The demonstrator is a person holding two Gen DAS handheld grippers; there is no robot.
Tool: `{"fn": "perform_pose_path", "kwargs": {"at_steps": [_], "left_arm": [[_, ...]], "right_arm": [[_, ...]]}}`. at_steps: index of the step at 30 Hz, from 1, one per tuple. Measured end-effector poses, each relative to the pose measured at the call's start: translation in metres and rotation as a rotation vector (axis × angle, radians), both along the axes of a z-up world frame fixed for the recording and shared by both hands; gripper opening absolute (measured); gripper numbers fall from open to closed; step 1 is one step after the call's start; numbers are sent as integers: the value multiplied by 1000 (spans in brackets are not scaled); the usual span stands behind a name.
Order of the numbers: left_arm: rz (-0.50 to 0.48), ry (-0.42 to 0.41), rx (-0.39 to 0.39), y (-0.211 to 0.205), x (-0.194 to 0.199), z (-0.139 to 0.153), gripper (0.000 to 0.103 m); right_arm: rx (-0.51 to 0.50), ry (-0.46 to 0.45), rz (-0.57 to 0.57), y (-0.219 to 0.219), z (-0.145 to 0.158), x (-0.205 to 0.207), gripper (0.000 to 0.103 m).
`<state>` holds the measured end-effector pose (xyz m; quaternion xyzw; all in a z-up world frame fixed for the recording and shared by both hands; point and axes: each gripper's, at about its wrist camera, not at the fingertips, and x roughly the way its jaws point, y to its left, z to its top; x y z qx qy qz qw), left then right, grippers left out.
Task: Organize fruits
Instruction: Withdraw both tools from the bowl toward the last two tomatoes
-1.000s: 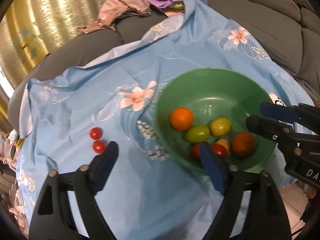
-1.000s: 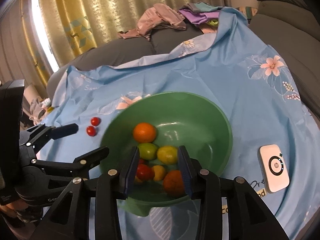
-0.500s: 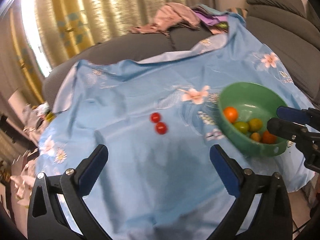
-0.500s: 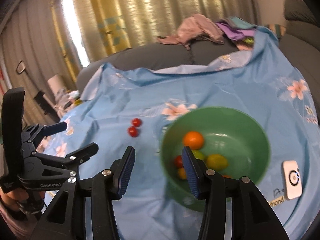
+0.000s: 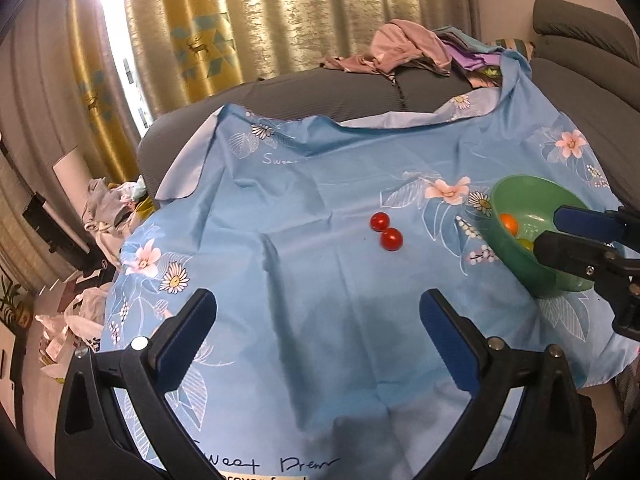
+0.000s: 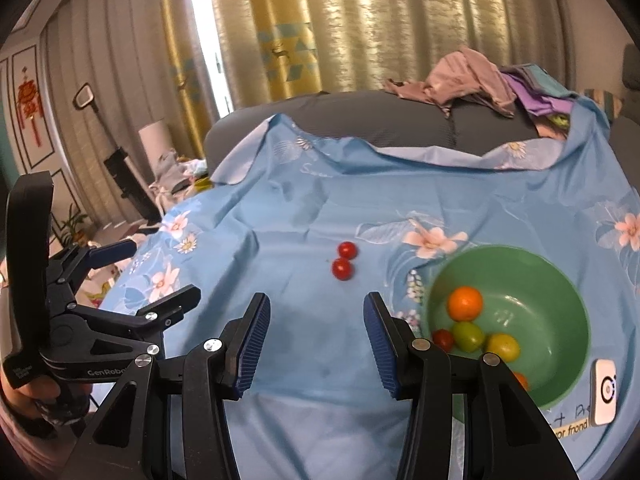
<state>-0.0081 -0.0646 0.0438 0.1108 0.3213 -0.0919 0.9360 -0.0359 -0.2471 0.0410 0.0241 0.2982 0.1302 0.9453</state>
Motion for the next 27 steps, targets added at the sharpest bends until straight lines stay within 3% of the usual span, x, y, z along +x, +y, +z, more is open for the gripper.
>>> {"fn": "perform_pose_path", "kwargs": {"at_steps": [15, 22, 27], "left_arm": [[26, 53, -38, 27, 11, -18, 102], [40, 113, -46, 38, 27, -38, 102], [12, 160, -94, 40, 41, -48, 102]], "right_arm": [[-43, 52, 18, 29, -10, 21, 49], [-50, 109, 6, 32, -28, 43, 49], [-59, 163, 3, 34, -47, 66, 49]]}}
